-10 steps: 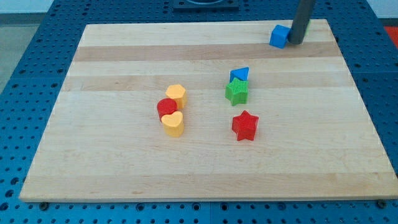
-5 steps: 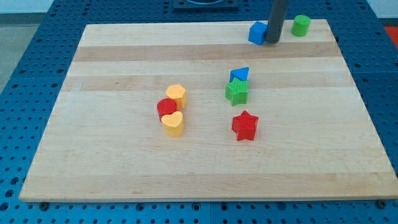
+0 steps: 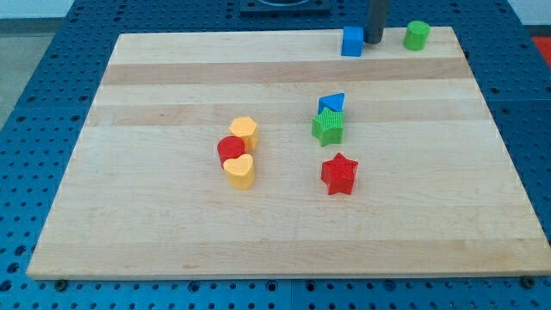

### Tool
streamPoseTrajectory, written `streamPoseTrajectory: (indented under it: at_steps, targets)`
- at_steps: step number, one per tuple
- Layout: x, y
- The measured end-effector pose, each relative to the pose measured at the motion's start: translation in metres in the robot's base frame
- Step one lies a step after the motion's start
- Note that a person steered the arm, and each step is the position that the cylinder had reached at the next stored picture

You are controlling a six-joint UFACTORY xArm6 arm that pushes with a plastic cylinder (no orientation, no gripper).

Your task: Move the blue cube towards the center

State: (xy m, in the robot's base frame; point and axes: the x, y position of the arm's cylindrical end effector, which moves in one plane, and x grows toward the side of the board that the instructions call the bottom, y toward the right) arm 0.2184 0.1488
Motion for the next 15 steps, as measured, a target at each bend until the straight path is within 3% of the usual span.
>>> streamPoseTrajectory:
  at_steps: [2,6,15]
  targets:
    - [0.002,-0.019]
    - [0.020,-0.137]
    - [0.077,-0.148]
